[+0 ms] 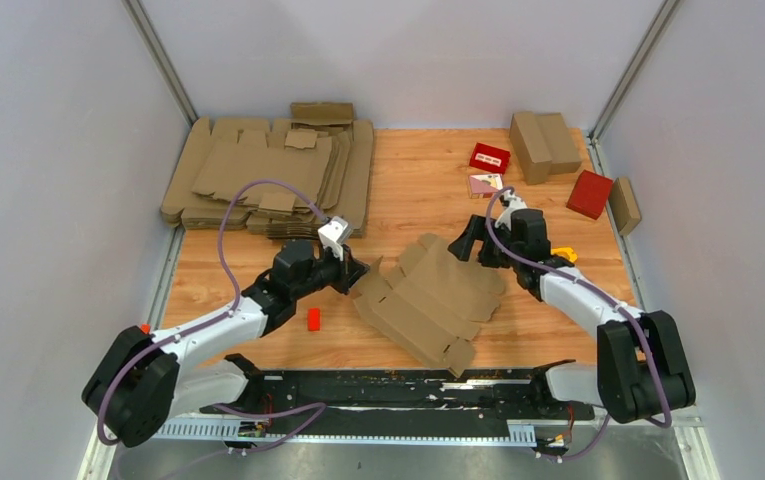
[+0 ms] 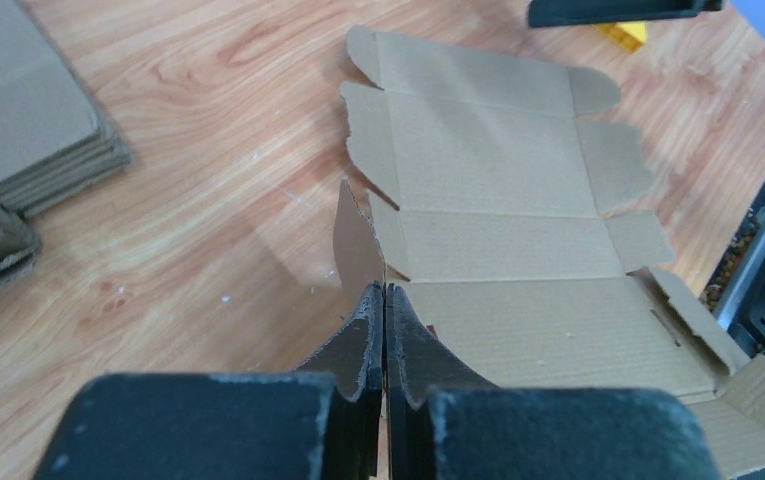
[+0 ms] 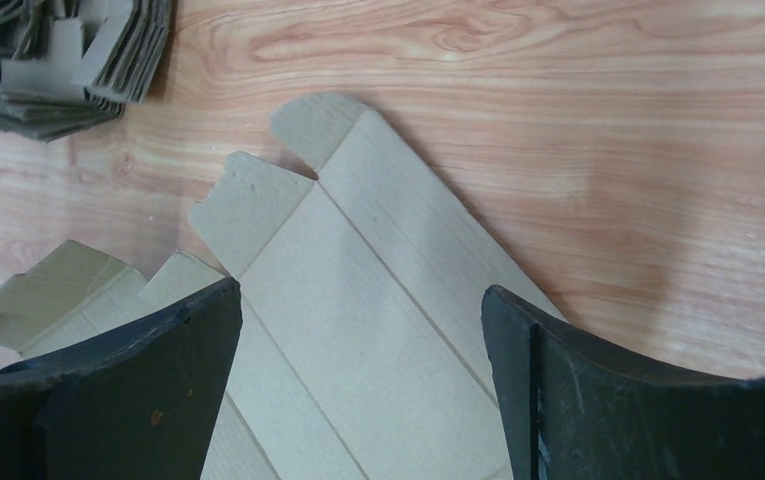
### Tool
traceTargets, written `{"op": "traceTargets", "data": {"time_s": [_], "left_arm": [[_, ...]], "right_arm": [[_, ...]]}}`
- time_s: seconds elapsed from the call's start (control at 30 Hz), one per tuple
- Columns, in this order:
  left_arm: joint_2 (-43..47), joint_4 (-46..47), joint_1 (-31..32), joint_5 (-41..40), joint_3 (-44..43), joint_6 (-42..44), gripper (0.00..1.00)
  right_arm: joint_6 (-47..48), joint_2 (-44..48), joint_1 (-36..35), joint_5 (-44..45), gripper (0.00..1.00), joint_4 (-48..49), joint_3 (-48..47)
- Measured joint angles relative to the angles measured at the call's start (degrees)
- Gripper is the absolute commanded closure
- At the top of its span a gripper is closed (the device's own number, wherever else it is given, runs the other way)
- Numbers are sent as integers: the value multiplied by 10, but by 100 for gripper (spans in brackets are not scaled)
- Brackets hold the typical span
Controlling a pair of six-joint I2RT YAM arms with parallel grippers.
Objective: Fold the paper box
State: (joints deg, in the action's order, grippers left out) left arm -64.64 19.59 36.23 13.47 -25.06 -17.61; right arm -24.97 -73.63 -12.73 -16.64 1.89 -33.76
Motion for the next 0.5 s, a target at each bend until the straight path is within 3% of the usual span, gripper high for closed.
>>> {"op": "traceTargets", "data": {"time_s": [0.27, 0.5], "left_arm": [[38, 17, 0, 64, -5, 28, 100], [53, 16, 0, 92, -47, 57, 100]], "right_arm": [[37, 9, -55, -53, 6, 29, -6], [79, 71, -116, -86, 6, 86, 7]]}}
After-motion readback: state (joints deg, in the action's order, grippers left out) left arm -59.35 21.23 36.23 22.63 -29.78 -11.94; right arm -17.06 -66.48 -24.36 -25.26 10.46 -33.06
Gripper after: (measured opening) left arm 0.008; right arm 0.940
